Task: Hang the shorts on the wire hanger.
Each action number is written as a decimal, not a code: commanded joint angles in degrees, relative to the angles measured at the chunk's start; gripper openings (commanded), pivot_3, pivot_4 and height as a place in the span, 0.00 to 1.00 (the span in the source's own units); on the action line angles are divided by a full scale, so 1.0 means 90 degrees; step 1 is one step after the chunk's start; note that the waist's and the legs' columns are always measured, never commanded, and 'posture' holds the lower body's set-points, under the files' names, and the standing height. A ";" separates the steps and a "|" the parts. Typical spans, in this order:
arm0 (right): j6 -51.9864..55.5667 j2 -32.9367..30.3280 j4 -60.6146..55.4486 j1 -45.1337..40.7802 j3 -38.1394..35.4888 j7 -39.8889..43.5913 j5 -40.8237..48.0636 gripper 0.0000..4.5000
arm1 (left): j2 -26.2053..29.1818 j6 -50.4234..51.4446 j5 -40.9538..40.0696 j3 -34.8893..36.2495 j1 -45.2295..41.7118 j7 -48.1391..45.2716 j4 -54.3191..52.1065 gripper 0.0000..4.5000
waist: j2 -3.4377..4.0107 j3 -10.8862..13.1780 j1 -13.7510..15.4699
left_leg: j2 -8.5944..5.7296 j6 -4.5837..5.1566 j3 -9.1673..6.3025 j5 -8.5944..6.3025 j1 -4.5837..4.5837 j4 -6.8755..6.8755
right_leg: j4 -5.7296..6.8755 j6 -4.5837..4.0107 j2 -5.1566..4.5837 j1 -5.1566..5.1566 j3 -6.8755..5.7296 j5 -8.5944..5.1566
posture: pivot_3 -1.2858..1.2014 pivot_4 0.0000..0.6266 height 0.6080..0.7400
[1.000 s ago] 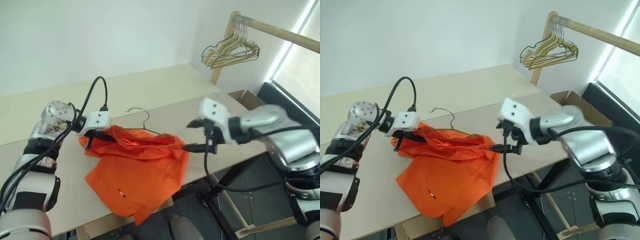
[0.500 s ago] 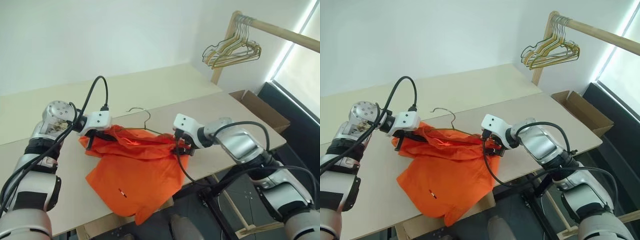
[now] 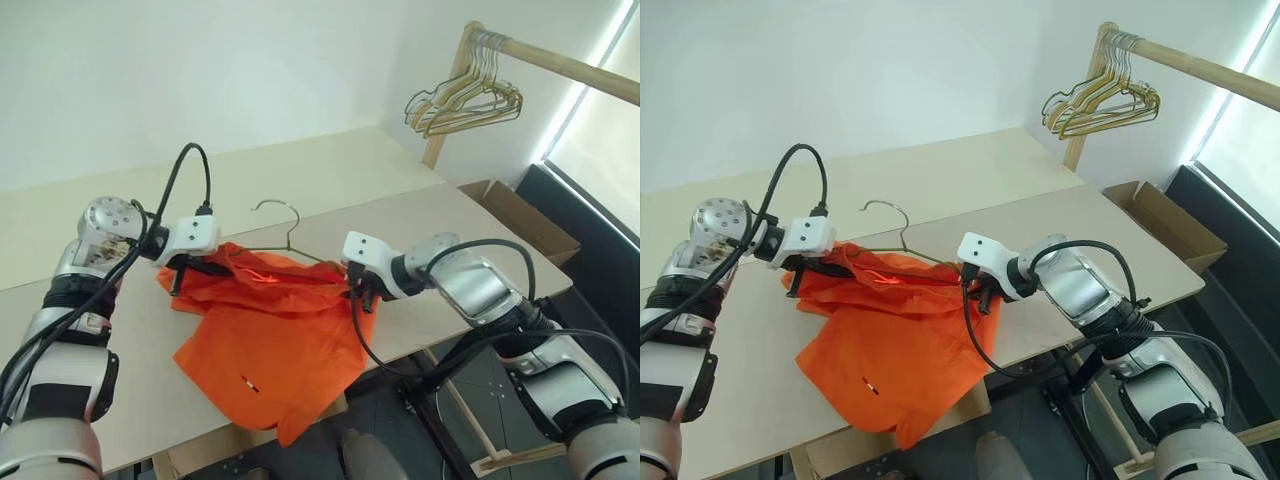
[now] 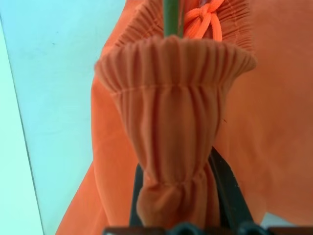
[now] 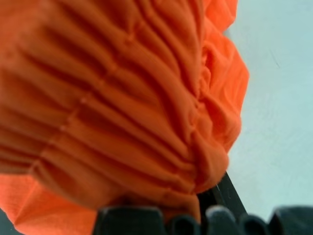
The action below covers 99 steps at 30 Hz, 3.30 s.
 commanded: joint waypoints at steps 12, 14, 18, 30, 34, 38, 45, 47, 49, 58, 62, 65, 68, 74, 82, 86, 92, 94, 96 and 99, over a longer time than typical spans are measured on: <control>0.1308 -0.0584 -0.1341 0.0894 -0.1767 -0.0017 0.1294 0.00 | -0.0089 0.1124 -0.1325 0.1025 -0.0370 -0.0043 -0.0440 0.99 | 0.0000 0.0000 0.0020 | 0.0000 0.0000 -0.0002 0.0000 -0.0003 0.0000 | -0.0002 0.0000 -0.0002 0.0001 -0.0002 0.0000 | 0.41 0.01 1.00; 0.1718 -0.0668 -0.1634 0.1217 -0.2232 -0.0194 0.1551 0.00 | -0.0145 0.1368 -0.1530 0.1344 -0.0256 0.0406 -0.0733 0.99 | 0.0000 0.0000 0.0029 | 0.0000 0.0001 -0.0003 0.0000 -0.0003 -0.0001 | -0.0004 0.0000 -0.0003 0.0002 -0.0002 0.0000 | 0.41 0.02 1.00; 0.2476 -0.0750 -0.2268 0.1788 -0.3148 -0.0588 0.1995 0.00 | -0.0420 0.2196 -0.2163 0.2016 0.0113 0.1316 -0.1668 0.99 | 0.0000 0.0000 0.0038 | 0.0002 0.0000 -0.0003 0.0000 0.0000 0.0000 | -0.0009 0.0000 -0.0003 0.0006 0.0000 0.0000 | 0.40 0.02 1.00; 0.4594 -0.0416 -0.3741 0.2950 -0.6192 -0.2530 0.2574 0.00 | -0.2238 0.5459 -0.4716 0.2826 0.1519 0.4739 -0.6361 0.99 | 0.0015 -0.0011 0.0033 | 0.0006 0.0001 -0.0003 -0.0001 0.0003 0.0000 | -0.0028 0.0000 -0.0005 0.0019 0.0008 0.0000 | 0.37 0.03 1.00; 0.4594 -0.0409 -0.3520 0.3129 -0.7012 -0.3517 0.3011 0.00 | -0.2634 0.5694 -0.5067 0.2755 0.1739 0.5412 -0.7031 0.99 | 0.0044 -0.0029 -0.0006 | 0.0005 0.0002 0.0004 -0.0002 0.0011 0.0000 | -0.0037 0.0000 -0.0005 0.0039 0.0010 0.0000 | 0.36 0.02 1.00; 0.4594 -0.0228 -0.2918 0.2794 -0.7711 -0.5154 0.3314 0.00 | -0.2851 0.5718 -0.5179 0.2687 0.1775 0.5853 -0.7302 0.99 | 0.0074 -0.0048 -0.0110 | 0.0013 0.0013 0.0012 -0.0011 0.0065 -0.0008 | -0.0084 0.0000 0.0006 0.0105 0.0009 0.0000 | 0.35 0.01 1.00; 0.4594 0.0428 -0.1546 0.0865 -0.9197 -0.8065 0.3705 0.00 | -0.2766 0.5661 -0.5186 0.2588 0.1755 0.6039 -0.7297 0.99 | 0.0122 -0.0078 -0.0362 | 0.0015 0.0017 0.0026 -0.0012 0.0082 -0.0020 | -0.0088 0.0001 0.0016 0.0119 0.0017 -0.0001 | 0.35 0.00 1.00; 0.4594 0.0454 -0.1109 0.0306 -0.9604 -0.8770 0.3790 0.00 | -0.2706 0.5656 -0.5189 0.2572 0.1765 0.6023 -0.7293 0.99 | 0.0122 -0.0078 -0.0394 | 0.0018 0.0018 0.0027 -0.0011 0.0082 -0.0022 | -0.0089 0.0000 0.0020 0.0120 0.0017 -0.0001 | 0.35 0.00 1.00; 0.4594 0.0425 -0.0812 -0.0094 -0.9885 -0.9308 0.3886 0.00 | -0.2668 0.5637 -0.5182 0.2556 0.1785 0.6032 -0.7287 0.99 | 0.0124 -0.0079 -0.0421 | 0.0018 0.0018 0.0031 -0.0011 0.0083 -0.0022 | -0.0091 0.0000 0.0020 0.0125 0.0017 -0.0001 | 0.35 0.00 1.00; 0.4594 0.0242 0.0049 -0.0698 -1.0329 -1.0801 0.4948 0.00 | -0.2536 0.5644 -0.5216 0.2523 0.1895 0.6066 -0.7393 0.99 | 0.0128 -0.0079 -0.0345 | 0.0016 0.0027 0.0038 -0.0014 0.0094 -0.0020 | -0.0133 0.0000 0.0019 0.0163 0.0013 -0.0001 | 0.35 0.01 1.00; 0.4594 0.0165 0.0145 -0.0576 -1.0278 -1.1214 0.5602 0.00 | -0.2444 0.5643 -0.5230 0.2527 0.1895 0.6028 -0.7368 0.99 | 0.0132 -0.0078 -0.0356 | 0.0024 0.0052 0.0043 -0.0029 0.0142 -0.0023 | -0.0158 0.0002 0.0033 0.0229 0.0013 -0.0004 | 0.36 0.01 1.00; 0.4594 0.0037 0.0339 -0.0598 -1.0408 -1.1409 0.5843 0.00 | -0.2370 0.5624 -0.5220 0.2515 0.1905 0.5999 -0.7368 0.99 | 0.0132 -0.0078 -0.0344 | 0.0023 0.0052 0.0044 -0.0030 0.0152 -0.0023 | -0.0163 0.0003 0.0033 0.0232 0.0012 -0.0004 | 0.36 0.00 1.00; 0.4594 -0.0159 0.0569 -0.0620 -1.0444 -1.1521 0.5949 0.00 | -0.2348 0.5608 -0.5224 0.2513 0.1909 0.6017 -0.7363 0.99 | 0.0132 -0.0078 -0.0325 | 0.0021 0.0053 0.0045 -0.0030 0.0145 -0.0023 | -0.0171 0.0004 0.0031 0.0231 0.0012 -0.0004 | 0.36 0.00 1.00; 0.4594 -0.0248 0.1030 -0.1075 -1.1141 -1.1966 0.5485 0.00 | -0.2335 0.5577 -0.5185 0.2488 0.1912 0.6021 -0.7351 0.99 | 0.0132 -0.0077 -0.0289 | 0.0018 0.0053 0.0051 -0.0030 0.0143 -0.0022 | -0.0181 0.0007 0.0028 0.0234 0.0015 -0.0002 | 0.36 0.00 1.00; 0.4594 -0.0151 0.1146 -0.1667 -1.2071 -1.2396 0.3965 0.00 | -0.2285 0.5615 -0.5204 0.2477 0.1930 0.6011 -0.7362 0.99 | 0.0134 -0.0076 -0.0208 | 0.0018 0.0054 0.0055 -0.0031 0.0141 -0.0024 | -0.0187 0.0009 0.0030 0.0233 0.0016 -0.0003 | 0.36 0.00 1.00; 0.4594 -0.0075 0.1078 -0.1658 -1.2053 -1.2289 0.3324 0.00 | -0.2257 0.5637 -0.5224 0.2477 0.1942 0.6014 -0.7377 0.99 | 0.0134 -0.0076 -0.0169 | 0.0018 0.0054 0.0059 -0.0031 0.0141 -0.0024 | -0.0188 0.0009 0.0029 0.0233 0.0019 -0.0003 | 0.36 0.01 1.00; 0.4594 -0.0050 0.0788 -0.1694 -1.1779 -1.1763 0.2709 0.18 | -0.2215 0.5662 -0.5261 0.2474 0.1970 0.6021 -0.7417 1.00 | 0.0135 -0.0075 -0.0168 | 0.0019 0.0054 0.0059 -0.0032 0.0141 -0.0024 | -0.0191 0.0010 0.0031 0.0233 0.0019 -0.0003 | 0.36 0.01 1.00; 0.4594 -0.0069 0.0666 -0.1688 -1.1650 -1.1606 0.2421 0.33 | -0.2211 0.5666 -0.5268 0.2471 0.1969 0.6026 -0.7421 1.00 | 0.0138 -0.0073 -0.0166 | 0.0018 0.0055 0.0059 -0.0032 0.0141 -0.0024 | -0.0191 0.0010 0.0029 0.0233 0.0019 -0.0003 | 0.36 0.01 1.00; 0.4579 -0.0081 0.0491 -0.1651 -1.1509 -1.1436 0.2092 0.49 | -0.2208 0.5679 -0.5284 0.2474 0.1966 0.6038 -0.7426 1.00 | 0.0139 -0.0073 -0.0164 | 0.0018 0.0055 0.0059 -0.0032 0.0141 -0.0024 | -0.0191 0.0010 0.0029 0.0233 0.0019 -0.0004 | 0.36 0.01 1.00; 0.4471 -0.0064 0.0182 -0.1596 -1.1212 -1.1195 0.1665 0.71 | -0.2201 0.5691 -0.5296 0.2474 0.1973 0.6045 -0.7445 1.00 | 0.0139 -0.0073 -0.0162 | 0.0018 0.0054 0.0058 -0.0032 0.0141 -0.0024 | -0.0192 0.0010 0.0028 0.0233 0.0019 -0.0004 | 0.36 0.01 1.00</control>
